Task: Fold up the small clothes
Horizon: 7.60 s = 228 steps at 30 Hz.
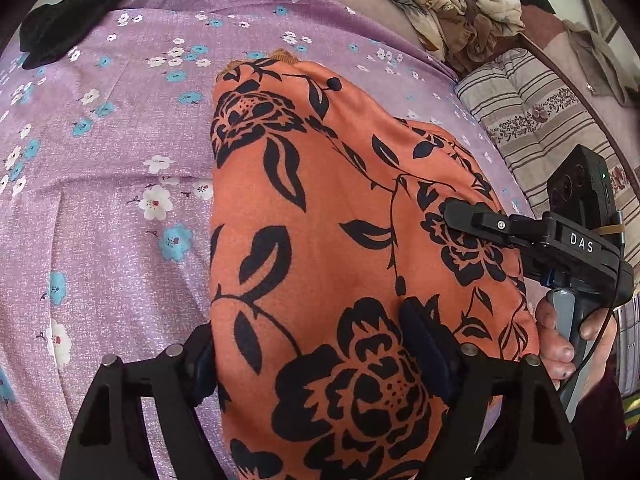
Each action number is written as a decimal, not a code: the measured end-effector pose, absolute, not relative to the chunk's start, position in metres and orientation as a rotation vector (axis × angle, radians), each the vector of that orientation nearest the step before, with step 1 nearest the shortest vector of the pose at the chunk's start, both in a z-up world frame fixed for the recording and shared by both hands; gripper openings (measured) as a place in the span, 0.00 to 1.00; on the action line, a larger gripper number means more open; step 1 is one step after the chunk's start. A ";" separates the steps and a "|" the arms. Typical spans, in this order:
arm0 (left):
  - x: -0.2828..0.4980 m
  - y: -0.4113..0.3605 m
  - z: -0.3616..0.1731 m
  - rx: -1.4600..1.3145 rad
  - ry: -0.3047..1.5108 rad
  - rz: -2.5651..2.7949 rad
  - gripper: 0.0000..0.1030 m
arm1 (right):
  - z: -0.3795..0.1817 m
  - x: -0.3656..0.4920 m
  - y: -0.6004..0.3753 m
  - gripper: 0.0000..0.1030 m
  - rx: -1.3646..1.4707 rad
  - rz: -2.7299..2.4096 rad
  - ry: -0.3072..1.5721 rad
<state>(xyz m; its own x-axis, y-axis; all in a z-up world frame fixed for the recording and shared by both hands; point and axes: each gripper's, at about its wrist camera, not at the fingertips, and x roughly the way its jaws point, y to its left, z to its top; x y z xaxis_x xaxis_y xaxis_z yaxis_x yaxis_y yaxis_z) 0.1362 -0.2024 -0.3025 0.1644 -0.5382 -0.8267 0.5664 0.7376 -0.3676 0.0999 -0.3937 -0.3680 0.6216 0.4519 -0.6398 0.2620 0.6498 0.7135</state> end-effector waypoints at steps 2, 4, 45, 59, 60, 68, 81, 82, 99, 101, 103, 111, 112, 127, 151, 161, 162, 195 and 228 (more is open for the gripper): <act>0.136 -0.200 -0.302 0.024 1.150 -0.786 0.70 | -0.370 0.099 -0.392 0.56 0.881 0.108 0.936; 0.134 -0.197 -0.299 0.028 1.121 -0.778 0.62 | -0.369 0.097 -0.391 0.54 0.876 0.099 0.929; 0.140 -0.094 -0.245 0.050 0.852 -0.500 0.38 | -0.304 0.151 -0.272 0.42 0.713 0.187 0.714; 0.146 -0.102 -0.259 0.071 0.903 -0.484 0.38 | -0.318 0.161 -0.274 0.42 0.732 0.164 0.786; 0.147 -0.103 -0.260 0.071 0.908 -0.482 0.38 | -0.319 0.161 -0.274 0.42 0.732 0.161 0.789; 0.148 -0.103 -0.265 0.077 0.925 -0.466 0.39 | -0.326 0.164 -0.272 0.42 0.736 0.146 0.811; 0.153 -0.102 -0.270 0.088 0.942 -0.446 0.44 | -0.332 0.165 -0.273 0.42 0.763 0.117 0.834; 0.153 -0.103 -0.270 0.092 0.942 -0.443 0.45 | -0.332 0.165 -0.273 0.44 0.766 0.111 0.838; 0.150 -0.101 -0.269 0.151 0.920 -0.403 0.56 | -0.334 0.160 -0.285 0.56 0.792 0.025 0.900; 0.150 -0.099 -0.267 0.153 0.913 -0.397 0.56 | -0.330 0.157 -0.286 0.56 0.779 0.018 0.900; 0.149 -0.097 -0.263 0.153 0.898 -0.387 0.56 | -0.325 0.154 -0.289 0.56 0.763 0.009 0.896; 0.150 -0.084 -0.251 0.146 0.841 -0.333 0.57 | -0.301 0.126 -0.306 0.56 0.687 -0.039 0.804; 0.150 -0.083 -0.250 0.146 0.834 -0.324 0.57 | -0.296 0.121 -0.306 0.56 0.679 -0.032 0.770; 0.149 -0.095 -0.266 0.337 0.824 -0.223 0.70 | -0.329 0.158 -0.265 0.51 0.617 0.058 0.989; 0.155 -0.099 -0.266 0.322 0.835 -0.243 0.75 | -0.327 0.209 -0.280 0.55 0.736 0.092 0.919; 0.145 -0.097 -0.269 0.321 0.815 -0.232 0.75 | -0.286 0.143 -0.268 0.55 0.719 0.149 0.820; 0.144 -0.097 -0.269 0.320 0.812 -0.231 0.75 | -0.283 0.136 -0.267 0.55 0.719 0.156 0.811; 0.150 -0.089 -0.278 0.263 0.818 -0.237 0.87 | -0.335 0.103 -0.257 0.31 0.630 0.165 1.012; 0.146 -0.085 -0.281 0.223 0.818 -0.227 0.87 | -0.332 0.096 -0.254 0.31 0.608 0.144 0.973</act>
<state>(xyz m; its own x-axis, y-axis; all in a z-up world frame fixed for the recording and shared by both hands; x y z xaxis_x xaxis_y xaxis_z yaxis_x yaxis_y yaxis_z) 0.1457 -0.0849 -0.2811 0.6621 -0.1132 -0.7408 0.2845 0.9525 0.1087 0.0961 -0.2538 -0.3323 0.5681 0.3782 -0.7309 0.1500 0.8257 0.5439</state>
